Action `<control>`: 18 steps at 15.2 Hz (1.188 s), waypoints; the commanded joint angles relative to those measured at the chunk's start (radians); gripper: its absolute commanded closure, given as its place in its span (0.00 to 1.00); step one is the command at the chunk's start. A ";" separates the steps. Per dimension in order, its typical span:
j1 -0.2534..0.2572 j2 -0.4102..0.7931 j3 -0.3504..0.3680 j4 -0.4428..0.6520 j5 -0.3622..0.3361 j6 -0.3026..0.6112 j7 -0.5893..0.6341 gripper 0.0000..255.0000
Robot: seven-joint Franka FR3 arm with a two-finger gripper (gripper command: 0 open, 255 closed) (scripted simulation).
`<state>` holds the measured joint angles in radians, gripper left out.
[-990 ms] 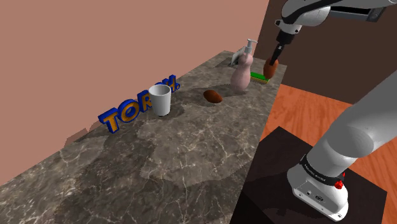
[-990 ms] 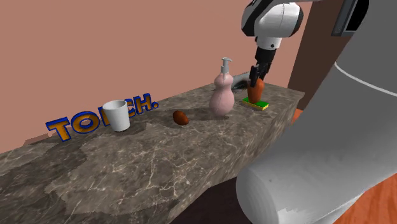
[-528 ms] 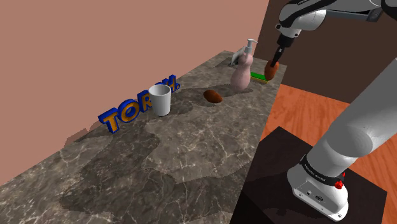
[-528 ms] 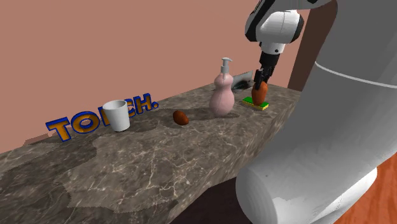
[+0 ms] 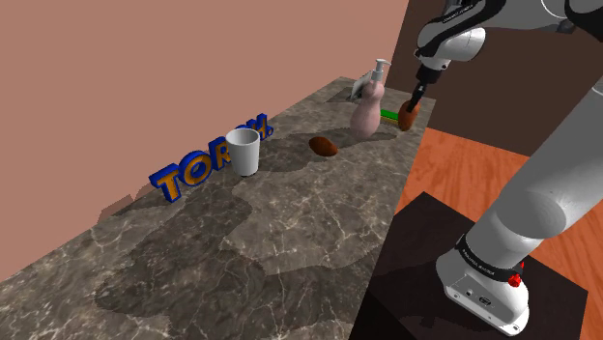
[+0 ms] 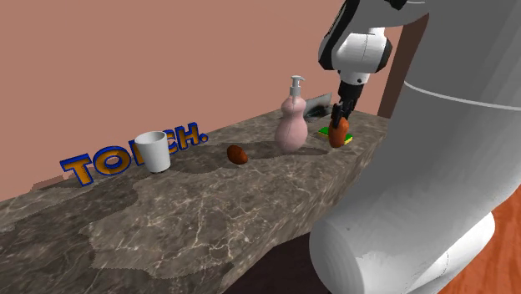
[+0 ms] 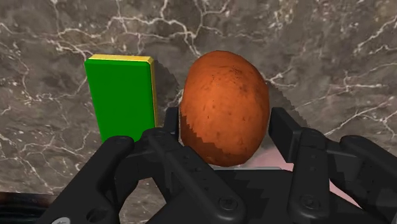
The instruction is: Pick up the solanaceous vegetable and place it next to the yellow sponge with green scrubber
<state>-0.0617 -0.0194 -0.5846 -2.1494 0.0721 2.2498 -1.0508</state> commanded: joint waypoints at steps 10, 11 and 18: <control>-0.005 0.088 0.000 -0.071 0.082 0.140 -0.065 1.00; -0.006 0.102 0.002 -0.078 0.096 0.158 -0.076 1.00; -0.007 0.102 0.003 -0.078 0.095 0.158 -0.076 1.00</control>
<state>-0.0673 0.0783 -0.5802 -2.2207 0.1698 2.4077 -1.1277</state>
